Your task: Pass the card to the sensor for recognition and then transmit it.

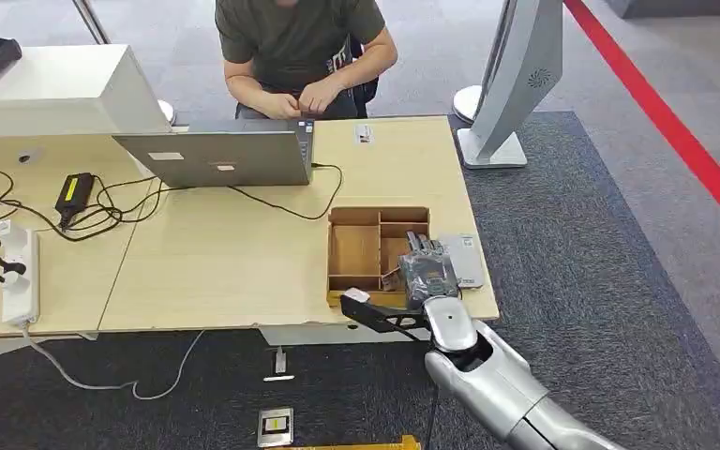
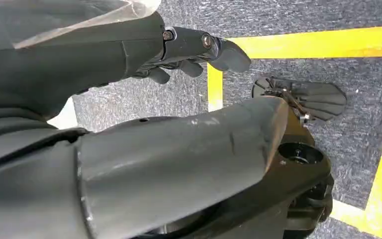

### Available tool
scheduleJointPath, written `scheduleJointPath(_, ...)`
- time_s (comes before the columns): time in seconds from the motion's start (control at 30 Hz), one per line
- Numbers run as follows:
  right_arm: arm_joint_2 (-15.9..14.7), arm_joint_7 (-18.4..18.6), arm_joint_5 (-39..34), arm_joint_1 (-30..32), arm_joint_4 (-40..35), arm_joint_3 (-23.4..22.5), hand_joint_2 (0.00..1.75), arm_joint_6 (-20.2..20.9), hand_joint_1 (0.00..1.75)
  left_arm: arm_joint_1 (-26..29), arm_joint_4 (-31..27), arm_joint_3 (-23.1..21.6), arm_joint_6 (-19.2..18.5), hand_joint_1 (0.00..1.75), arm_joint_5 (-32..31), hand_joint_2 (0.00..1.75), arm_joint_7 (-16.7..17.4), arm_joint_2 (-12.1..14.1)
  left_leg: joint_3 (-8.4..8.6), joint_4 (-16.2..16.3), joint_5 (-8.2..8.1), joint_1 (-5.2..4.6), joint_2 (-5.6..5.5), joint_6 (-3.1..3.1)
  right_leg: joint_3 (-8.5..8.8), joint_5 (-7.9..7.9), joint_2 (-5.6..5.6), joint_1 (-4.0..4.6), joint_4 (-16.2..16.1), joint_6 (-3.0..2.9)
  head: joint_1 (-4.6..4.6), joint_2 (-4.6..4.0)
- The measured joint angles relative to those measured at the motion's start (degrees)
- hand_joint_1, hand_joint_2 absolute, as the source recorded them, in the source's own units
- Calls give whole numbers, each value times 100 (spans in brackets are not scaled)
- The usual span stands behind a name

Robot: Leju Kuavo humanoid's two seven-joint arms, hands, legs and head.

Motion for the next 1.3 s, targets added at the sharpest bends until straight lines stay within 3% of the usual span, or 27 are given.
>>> scheduleJointPath(0.4, 109, -118, 352, -81, -103, 41, 175, -382, 175, 0, 2, 2, 57, 0, 24, 0, -33, -70, -2, 0, 0, -1, 0, 0, 0, 0, 0, -1, 0, 1, 0, 0)
scheduleJointPath(0.8, -50, -114, 673, -425, -855, -2, 175, 4, 175, 6, 2, 0, -114, 0, -107, 0, -90, -68, -1, 1, 0, -1, 1, 0, 0, 0, 0, -1, 0, 1, 0, 0)
scheduleJointPath(1.3, -140, -247, 264, -782, -984, 11, 175, -190, 175, 5, 2, -4, -153, 0, -223, 0, -140, -57, -4, 1, 0, 0, 1, 1, 0, 1, 0, -1, 1, 1, 0, 0)
